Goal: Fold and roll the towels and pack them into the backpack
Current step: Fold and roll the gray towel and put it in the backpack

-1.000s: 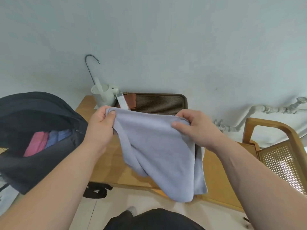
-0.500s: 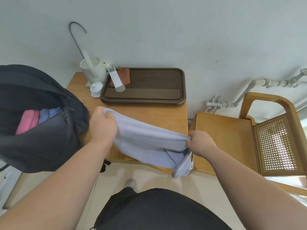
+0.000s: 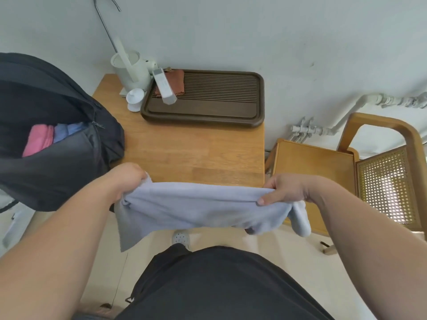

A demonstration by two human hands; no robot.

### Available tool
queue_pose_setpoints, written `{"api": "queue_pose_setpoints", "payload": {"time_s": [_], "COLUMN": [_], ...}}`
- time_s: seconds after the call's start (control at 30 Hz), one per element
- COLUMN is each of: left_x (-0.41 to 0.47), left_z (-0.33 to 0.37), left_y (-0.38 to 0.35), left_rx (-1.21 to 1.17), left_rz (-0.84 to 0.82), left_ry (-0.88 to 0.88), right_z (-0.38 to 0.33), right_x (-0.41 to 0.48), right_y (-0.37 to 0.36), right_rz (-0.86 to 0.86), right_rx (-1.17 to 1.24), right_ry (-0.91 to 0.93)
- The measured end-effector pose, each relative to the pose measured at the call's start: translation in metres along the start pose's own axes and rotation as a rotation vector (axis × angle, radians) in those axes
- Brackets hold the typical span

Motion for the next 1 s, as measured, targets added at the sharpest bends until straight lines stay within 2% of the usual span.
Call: {"api": "queue_pose_setpoints", "payload": {"time_s": [0.1,0.17,0.27,0.4,0.5,0.6,0.77,0.87,1.0], "left_x": [0.003,0.003,0.009,0.032,0.058,0.091,0.146,0.187,0.234], "left_z": [-0.003,-0.008,-0.014,-0.016,-0.016,-0.013,0.004,0.008,0.004], "left_y": [0.008,0.007,0.0,-0.011,-0.015,-0.016,-0.031,-0.032,-0.029], "left_rx": [-0.02,-0.103,-0.134,-0.107,-0.146,-0.158,-0.61,-0.539,-0.268], "left_rz": [0.296,0.388,0.455,0.426,0.403,0.339,0.183,0.155,0.167], "left_ry": [-0.041,-0.062,-0.118,-0.092,0.02,0.132,0.389,0.287,0.15], "right_z": [0.0,0.003,0.009,0.021,0.021,0.014,0.01,0.008,0.003], "right_x": [0.012,0.022,0.04,0.063,0.079,0.1,0.134,0.151,0.168], "right_y": [0.015,0.017,0.018,0.022,0.03,0.037,0.045,0.053,0.069], "right_rz": [0.232,0.288,0.327,0.449,0.615,0.658,0.747,0.75,0.824], "right_rx": [-0.044,-0.066,-0.231,-0.294,-0.221,-0.132,0.133,0.204,0.249], "right_ry": [0.004,-0.046,-0.138,-0.276,-0.323,-0.35,-0.422,-0.48,-0.5]}}
Point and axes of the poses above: each hand's wrist, its own x-axis towards the middle knuckle, its own y-axis out of the back of the hand, z = x × y, the point moved 5 cm from there along x, towards the middle knuckle, and after that the axes turned 4 degrees about x, right-handed, at the moved point
